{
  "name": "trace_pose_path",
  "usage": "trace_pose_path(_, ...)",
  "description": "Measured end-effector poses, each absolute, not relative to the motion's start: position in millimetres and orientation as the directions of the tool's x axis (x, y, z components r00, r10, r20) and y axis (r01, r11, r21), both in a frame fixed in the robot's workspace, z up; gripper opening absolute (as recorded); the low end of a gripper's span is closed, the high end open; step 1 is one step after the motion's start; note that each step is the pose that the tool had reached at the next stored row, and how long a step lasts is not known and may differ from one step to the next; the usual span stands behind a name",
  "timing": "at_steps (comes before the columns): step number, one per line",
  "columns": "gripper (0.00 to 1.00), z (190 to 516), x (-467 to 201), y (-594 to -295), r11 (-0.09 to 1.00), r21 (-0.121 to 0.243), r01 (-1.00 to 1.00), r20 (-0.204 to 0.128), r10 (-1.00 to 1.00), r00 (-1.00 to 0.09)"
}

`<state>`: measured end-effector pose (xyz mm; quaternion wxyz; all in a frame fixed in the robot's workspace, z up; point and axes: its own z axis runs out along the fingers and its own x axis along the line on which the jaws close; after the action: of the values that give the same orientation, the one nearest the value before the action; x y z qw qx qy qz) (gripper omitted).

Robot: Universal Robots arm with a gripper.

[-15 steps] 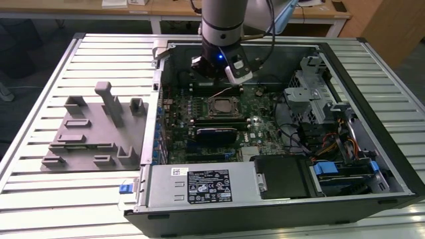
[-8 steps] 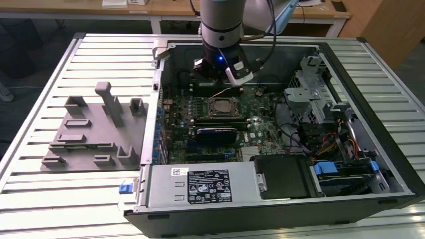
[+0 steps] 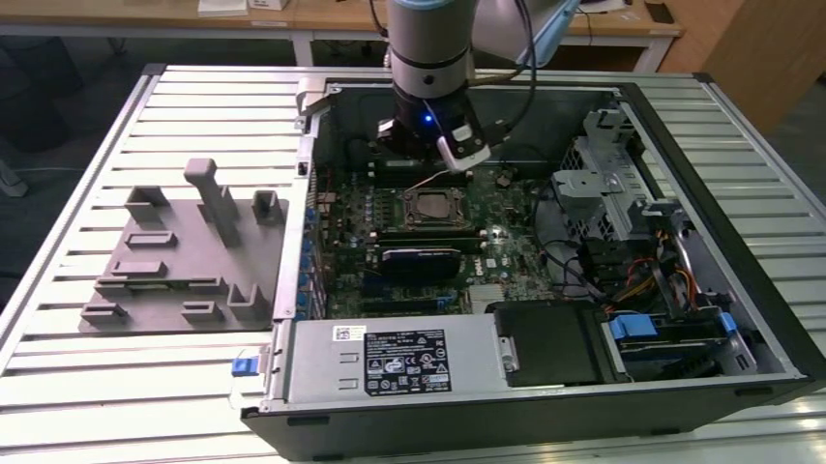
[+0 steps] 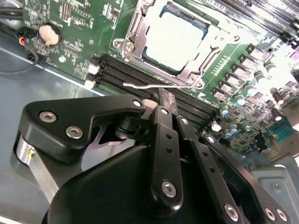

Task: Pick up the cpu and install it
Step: 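Install the first cpu locking lever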

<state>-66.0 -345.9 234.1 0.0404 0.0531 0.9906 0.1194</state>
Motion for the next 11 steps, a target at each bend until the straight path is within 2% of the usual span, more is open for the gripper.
trace_pose_path(11, 0.11, 225.0, -64.4, -343.8, 0.969, 0.201, 0.143, -0.073, 0.160, -0.984)
